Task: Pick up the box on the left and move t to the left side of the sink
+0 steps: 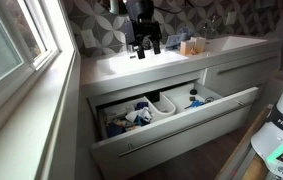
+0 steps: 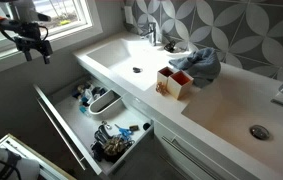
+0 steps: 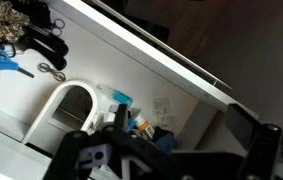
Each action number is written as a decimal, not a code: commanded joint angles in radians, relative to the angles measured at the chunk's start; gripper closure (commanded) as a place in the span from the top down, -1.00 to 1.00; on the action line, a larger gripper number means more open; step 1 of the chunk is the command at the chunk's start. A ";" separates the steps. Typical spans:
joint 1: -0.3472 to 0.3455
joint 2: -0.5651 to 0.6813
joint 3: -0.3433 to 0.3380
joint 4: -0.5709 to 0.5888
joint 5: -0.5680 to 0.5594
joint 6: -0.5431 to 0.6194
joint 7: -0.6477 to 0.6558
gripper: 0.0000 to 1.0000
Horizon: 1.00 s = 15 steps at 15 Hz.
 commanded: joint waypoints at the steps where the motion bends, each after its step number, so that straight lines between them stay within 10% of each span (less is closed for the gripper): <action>1: -0.003 0.000 0.003 0.002 0.001 -0.003 0.000 1.00; 7: -0.003 0.000 0.003 0.002 0.001 -0.003 0.000 1.00; 15: -0.174 -0.139 -0.086 0.032 -0.275 0.035 0.168 1.00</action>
